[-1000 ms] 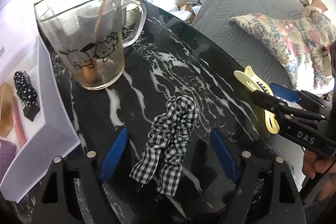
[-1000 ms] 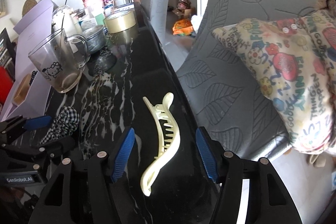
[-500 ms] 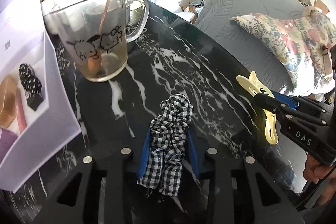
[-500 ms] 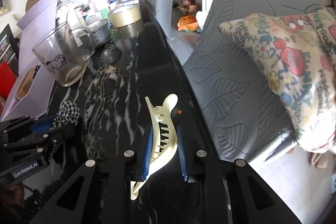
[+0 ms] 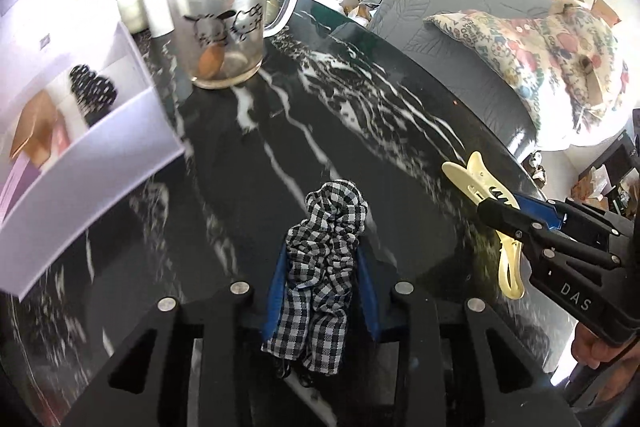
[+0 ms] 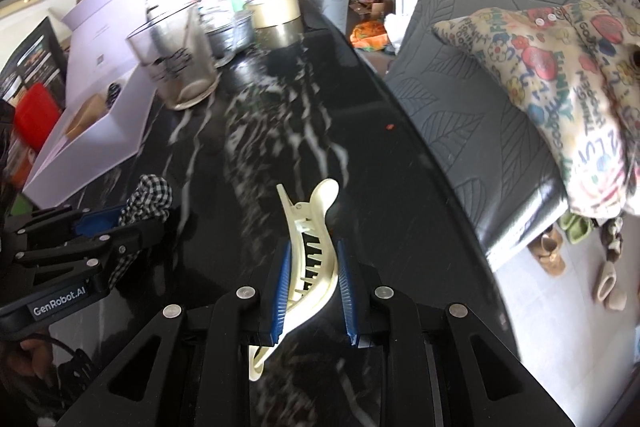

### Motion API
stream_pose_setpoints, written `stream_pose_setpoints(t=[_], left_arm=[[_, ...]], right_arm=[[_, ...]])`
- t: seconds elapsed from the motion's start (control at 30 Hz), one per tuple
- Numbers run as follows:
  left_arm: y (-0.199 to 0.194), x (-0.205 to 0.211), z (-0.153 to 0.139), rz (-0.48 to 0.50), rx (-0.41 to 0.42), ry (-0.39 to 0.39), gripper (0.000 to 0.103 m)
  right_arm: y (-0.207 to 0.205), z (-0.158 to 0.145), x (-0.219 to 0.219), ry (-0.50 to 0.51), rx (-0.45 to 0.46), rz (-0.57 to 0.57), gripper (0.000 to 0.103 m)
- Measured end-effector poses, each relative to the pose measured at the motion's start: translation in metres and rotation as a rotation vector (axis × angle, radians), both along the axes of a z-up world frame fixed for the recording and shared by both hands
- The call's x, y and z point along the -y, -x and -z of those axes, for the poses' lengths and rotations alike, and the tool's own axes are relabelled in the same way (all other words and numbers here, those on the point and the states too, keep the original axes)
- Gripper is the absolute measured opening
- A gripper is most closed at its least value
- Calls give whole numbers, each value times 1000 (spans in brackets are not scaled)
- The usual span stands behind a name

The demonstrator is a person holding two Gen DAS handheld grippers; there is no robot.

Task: Organize rigid objects
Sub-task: 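Lift and carry the scrunchie and claw clip with both tools toward the white box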

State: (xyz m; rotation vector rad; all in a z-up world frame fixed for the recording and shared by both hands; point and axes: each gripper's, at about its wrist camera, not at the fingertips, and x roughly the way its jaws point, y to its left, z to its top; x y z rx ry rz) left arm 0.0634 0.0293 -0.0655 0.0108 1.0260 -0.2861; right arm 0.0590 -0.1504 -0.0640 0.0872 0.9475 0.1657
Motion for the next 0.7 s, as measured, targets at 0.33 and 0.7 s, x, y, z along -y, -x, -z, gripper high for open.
stream_pose_setpoints(t=[0.33, 0.7], left_arm=[[47, -10, 2, 13, 16, -15, 32], [63, -20, 4, -14, 45, 52, 32]], right_arm=[[40, 3, -23, -3, 14, -58, 23], [63, 4, -41, 12, 42, -117, 44]])
